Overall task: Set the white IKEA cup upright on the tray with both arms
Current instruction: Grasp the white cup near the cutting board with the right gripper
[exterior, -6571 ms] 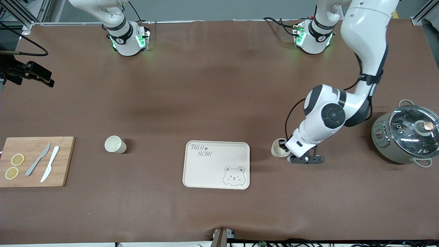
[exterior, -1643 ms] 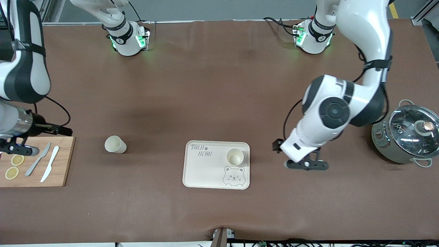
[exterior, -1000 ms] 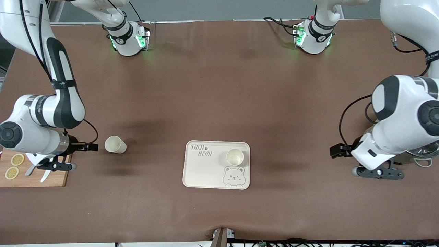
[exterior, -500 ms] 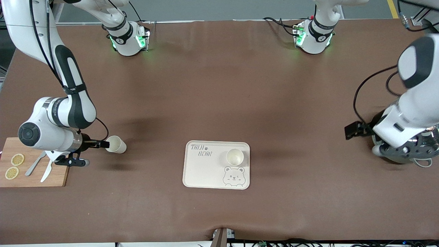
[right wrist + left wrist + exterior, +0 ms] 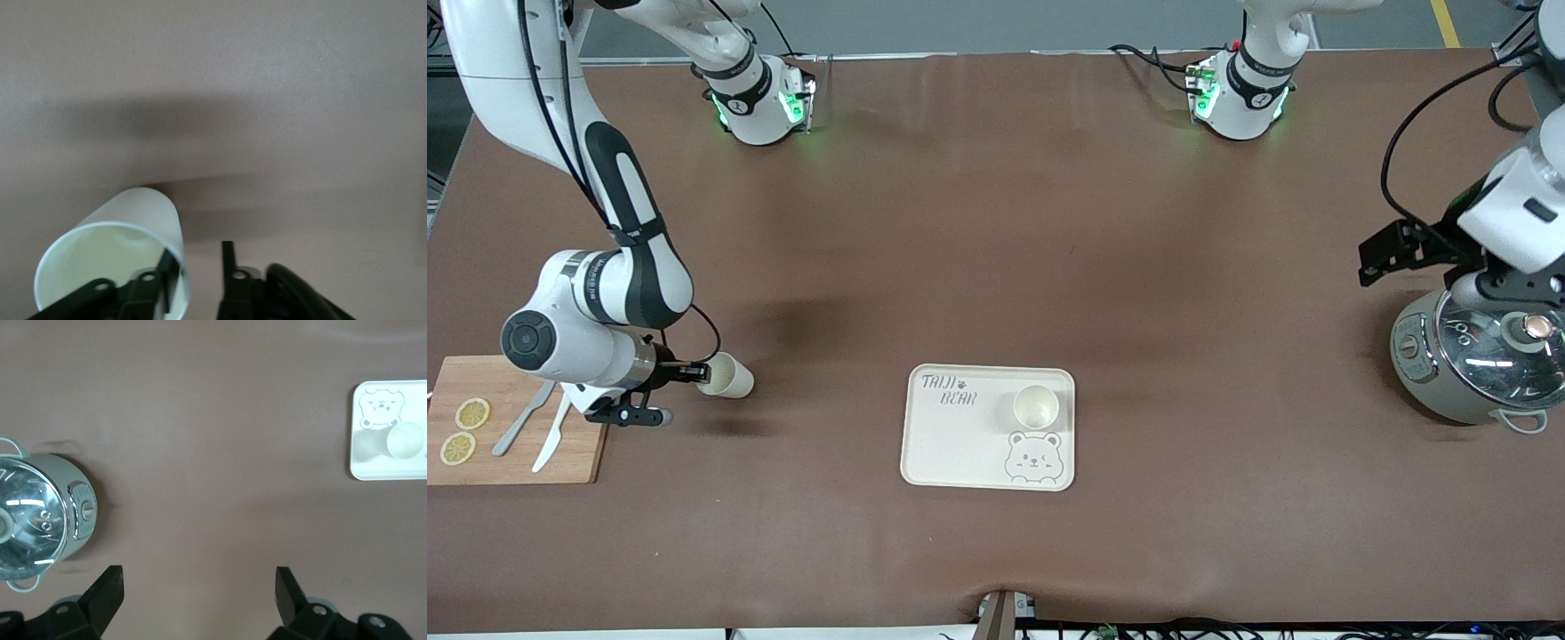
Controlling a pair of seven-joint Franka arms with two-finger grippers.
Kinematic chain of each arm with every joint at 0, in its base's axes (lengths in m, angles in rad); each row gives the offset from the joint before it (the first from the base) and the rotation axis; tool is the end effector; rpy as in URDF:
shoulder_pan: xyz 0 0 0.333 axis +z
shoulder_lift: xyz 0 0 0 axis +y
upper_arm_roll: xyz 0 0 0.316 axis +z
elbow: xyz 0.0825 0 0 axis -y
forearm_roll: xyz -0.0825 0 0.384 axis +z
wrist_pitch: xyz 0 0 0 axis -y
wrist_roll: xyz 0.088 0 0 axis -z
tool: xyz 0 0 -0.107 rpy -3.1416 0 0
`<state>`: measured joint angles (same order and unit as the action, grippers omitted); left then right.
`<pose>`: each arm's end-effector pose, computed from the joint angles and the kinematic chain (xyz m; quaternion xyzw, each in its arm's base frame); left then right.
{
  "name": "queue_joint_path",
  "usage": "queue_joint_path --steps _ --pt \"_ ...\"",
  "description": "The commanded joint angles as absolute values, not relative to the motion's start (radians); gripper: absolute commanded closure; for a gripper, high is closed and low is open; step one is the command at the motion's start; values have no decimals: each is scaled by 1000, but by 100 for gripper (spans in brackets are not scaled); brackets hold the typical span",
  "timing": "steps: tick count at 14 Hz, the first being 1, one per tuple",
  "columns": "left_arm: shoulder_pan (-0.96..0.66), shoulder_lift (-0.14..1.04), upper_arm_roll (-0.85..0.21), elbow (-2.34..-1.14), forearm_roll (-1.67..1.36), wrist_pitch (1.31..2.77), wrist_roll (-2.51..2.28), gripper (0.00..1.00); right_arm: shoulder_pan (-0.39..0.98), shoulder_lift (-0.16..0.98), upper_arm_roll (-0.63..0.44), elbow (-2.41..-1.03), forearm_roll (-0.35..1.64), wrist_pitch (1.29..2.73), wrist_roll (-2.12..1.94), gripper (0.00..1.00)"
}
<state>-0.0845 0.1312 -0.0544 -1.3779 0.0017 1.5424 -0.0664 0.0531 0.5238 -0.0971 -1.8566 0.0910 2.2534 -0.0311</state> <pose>0.5874 -0.0795 0.6376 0.9992 -0.0359 0.0164 0.0044 0.6278 -0.0221 0.2283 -0.9975 0.0323 0.0613 0.0111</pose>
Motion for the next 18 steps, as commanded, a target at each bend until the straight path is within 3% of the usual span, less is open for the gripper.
queue_joint_path --steps 1,3,9,12,18 --pt "-77 35 -60 -1494 -20 1549 -75 0 64 514 -100 -1861 114 2260 -48 100" --pt "-83 0 -60 -1540 -25 1549 -75 0 75 509 -98 -1841 114 2255 -34 100" --pt "-84 -95 -57 -1644 -25 1566 -74 0 138 514 -98 -1610 118 2013 110 100" --pt "-84 -91 -57 -1647 -25 1577 -71 0 213 525 -98 -1543 159 1991 243 100" --pt "-78 -45 -58 -1652 -20 1600 -48 0 417 656 -98 -1373 204 2000 569 100"
